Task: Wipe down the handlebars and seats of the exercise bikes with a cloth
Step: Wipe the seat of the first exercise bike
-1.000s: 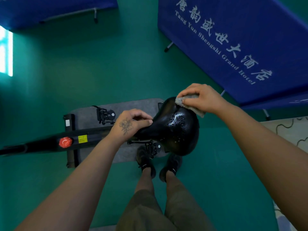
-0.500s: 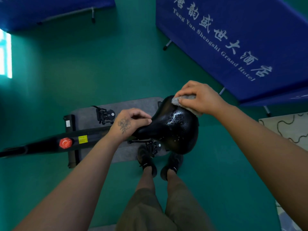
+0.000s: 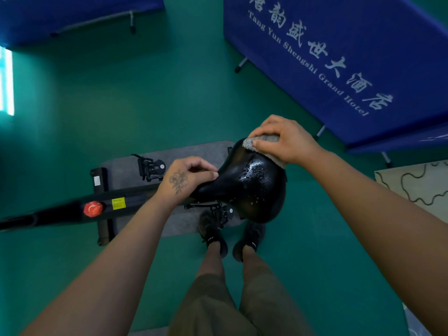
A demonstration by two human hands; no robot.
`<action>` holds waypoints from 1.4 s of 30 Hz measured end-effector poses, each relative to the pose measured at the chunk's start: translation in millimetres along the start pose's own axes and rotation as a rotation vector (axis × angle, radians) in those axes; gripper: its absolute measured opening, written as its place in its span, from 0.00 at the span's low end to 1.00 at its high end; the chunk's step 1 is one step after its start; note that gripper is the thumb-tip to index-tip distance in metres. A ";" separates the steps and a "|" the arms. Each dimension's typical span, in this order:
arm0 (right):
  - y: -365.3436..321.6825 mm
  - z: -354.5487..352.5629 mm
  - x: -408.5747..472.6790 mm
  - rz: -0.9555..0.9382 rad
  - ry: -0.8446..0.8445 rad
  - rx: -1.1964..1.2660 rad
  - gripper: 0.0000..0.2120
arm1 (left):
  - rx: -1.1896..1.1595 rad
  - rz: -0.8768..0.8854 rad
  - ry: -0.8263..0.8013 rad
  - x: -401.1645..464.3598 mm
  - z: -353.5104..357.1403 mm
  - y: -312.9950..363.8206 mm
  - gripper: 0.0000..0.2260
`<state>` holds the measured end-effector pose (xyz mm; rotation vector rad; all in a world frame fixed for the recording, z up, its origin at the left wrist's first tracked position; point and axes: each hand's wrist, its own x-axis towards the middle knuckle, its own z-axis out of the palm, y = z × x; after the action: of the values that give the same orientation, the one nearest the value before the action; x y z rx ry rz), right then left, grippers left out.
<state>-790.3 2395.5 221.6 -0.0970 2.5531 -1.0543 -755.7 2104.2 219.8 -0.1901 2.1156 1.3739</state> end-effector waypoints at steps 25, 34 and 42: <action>7.5 -6.5 -33.2 0.014 0.015 -0.070 0.16 | -0.003 0.022 0.035 -1.9 3.1 -6.6 0.03; -15.9 0.2 -4.3 -0.016 -0.033 -0.154 0.08 | 0.025 0.065 0.017 -4.4 0.8 -11.7 0.03; -4.4 -2.1 -34.3 0.019 -0.005 -0.093 0.16 | 0.008 0.081 -0.024 -7.9 -1.4 -11.5 0.05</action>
<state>-759.6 2400.7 236.8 -0.0990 2.5931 -0.9275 -745.0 2096.2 215.6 -0.0856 2.1295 1.4063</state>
